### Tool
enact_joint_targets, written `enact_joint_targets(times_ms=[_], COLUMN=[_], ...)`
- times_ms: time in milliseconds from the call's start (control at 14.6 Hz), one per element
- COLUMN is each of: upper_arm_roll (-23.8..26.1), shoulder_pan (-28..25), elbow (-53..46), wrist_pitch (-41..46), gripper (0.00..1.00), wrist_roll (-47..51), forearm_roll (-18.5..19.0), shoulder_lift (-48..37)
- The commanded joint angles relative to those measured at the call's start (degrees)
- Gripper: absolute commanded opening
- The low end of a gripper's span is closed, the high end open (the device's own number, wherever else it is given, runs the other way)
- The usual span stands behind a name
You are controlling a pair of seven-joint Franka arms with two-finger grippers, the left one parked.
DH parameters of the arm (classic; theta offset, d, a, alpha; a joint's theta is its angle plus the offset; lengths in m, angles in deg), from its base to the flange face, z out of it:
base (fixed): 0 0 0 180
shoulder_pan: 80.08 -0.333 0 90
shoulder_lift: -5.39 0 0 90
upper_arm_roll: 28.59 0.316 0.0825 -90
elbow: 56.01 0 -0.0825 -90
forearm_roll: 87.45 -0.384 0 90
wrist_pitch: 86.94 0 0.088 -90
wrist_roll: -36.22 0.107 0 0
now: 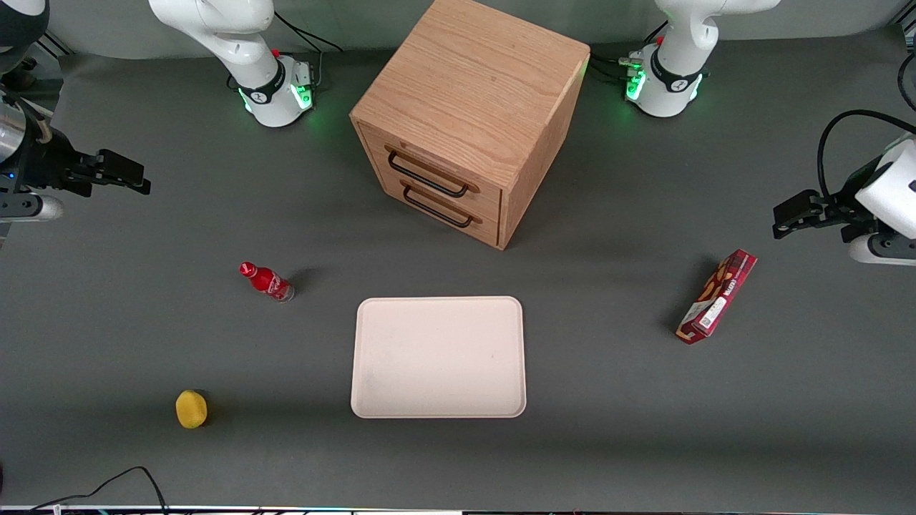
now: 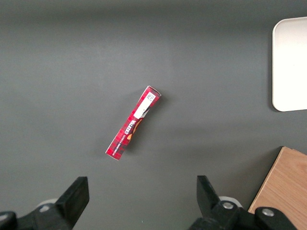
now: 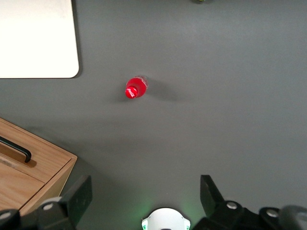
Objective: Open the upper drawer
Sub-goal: 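Move the right gripper toward the upper drawer's black handle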
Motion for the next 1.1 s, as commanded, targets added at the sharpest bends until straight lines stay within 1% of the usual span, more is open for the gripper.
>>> enact_joint_targets(times_ms=[0, 137, 206, 274, 343, 411, 480, 617, 823, 891, 960, 1029], upper_arm_roll=[0.3, 0.4, 1.5, 3.2, 3.3, 3.5, 4.5, 7.5, 11.8, 13.4, 15.7, 16.7], shoulder_pan=[0.2, -0.5, -1.0, -0.8, -0.7, -1.2, -2.1, -3.5, -3.8, -3.8, -3.8, -3.7], elbow=[1.2, 1.1, 1.0, 1.2, 1.7, 1.4, 1.1, 1.2, 0.6, 0.6, 0.6, 0.9], wrist_pitch=[-0.9, -0.7, -0.3, -0.2, -0.2, -0.5, -0.3, -0.9, -0.2, 0.0, 0.8, 1.0], gripper=[1.00, 1.00, 1.00, 1.00, 1.00, 1.00, 1.00, 1.00, 1.00, 1.00, 1.00, 1.00], wrist_roll=[0.7, 0.4, -0.3, -0.5, -0.6, -0.7, -1.0, -5.3, -9.3, -12.5, -19.7, -28.3], forearm_roll=[0.2, 0.2, -0.1, -2.0, -4.6, -6.1, -6.3, -6.3, -8.8, -9.0, -9.0, -9.5], shoulder_lift=[-1.8, -1.6, -1.4, -1.3, -1.1, -0.6, 0.4, 1.7, 1.6, 1.4, 1.4, 1.8])
